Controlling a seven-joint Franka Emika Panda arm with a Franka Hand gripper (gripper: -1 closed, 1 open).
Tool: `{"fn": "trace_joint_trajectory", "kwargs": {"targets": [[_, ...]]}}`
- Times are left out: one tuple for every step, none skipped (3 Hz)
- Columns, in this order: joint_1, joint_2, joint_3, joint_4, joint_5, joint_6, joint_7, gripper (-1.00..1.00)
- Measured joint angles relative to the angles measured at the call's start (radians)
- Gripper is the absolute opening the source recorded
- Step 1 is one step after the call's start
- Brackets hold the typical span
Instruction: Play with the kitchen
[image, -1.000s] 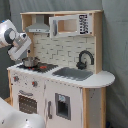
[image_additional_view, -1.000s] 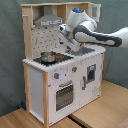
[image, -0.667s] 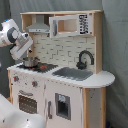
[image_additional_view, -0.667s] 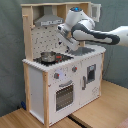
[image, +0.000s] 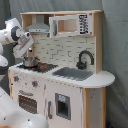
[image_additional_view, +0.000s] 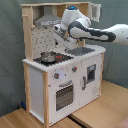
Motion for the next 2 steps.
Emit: {"fn": "trace_joint_trajectory", "kwargs": {"targets": [[-0.058,0.013,0.059,0.053,0.000,-0.014,-0.020,1.00],[-0.133,0.021,0.137,0.118,0.000,-0.027,-0.048,1.00]]}}
